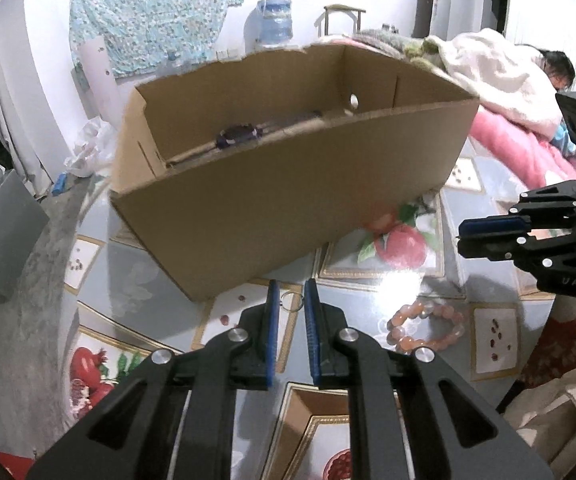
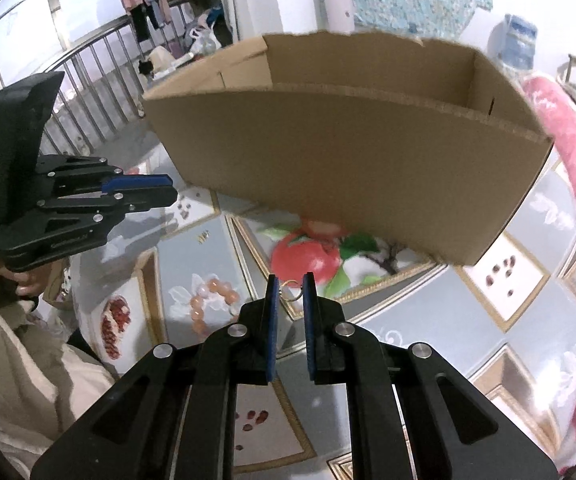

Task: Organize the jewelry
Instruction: 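Carry the gold ring into the cardboard box and open the right tool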

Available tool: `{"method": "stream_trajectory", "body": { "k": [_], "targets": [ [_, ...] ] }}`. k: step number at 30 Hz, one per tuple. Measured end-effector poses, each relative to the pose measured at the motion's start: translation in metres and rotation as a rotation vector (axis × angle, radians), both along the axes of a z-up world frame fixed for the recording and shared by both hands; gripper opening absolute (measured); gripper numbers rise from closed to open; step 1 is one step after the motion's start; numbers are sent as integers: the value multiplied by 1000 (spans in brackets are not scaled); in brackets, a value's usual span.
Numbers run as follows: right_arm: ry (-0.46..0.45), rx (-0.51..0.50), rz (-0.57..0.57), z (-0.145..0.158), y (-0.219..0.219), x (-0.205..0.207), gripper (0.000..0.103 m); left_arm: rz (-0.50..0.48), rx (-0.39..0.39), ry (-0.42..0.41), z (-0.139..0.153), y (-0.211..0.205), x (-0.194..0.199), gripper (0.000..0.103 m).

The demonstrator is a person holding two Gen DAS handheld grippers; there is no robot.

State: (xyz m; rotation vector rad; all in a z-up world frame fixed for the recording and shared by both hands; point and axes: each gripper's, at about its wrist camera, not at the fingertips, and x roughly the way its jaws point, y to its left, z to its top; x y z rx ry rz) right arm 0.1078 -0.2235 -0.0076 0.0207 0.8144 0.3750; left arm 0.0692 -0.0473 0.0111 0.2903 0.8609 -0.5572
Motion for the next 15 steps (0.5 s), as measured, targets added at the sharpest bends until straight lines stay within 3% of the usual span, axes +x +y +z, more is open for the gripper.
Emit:
{"method": "stream_trajectory", "body": {
  "k": [9,15],
  "targets": [
    [-184,32,63,66,8,-1,10,-57,-124,-104,65,14,-5,12],
    [-239,-1,42,89,-2,33,10,-65,-196,-121,89,-1,30,12]
  ]
}}
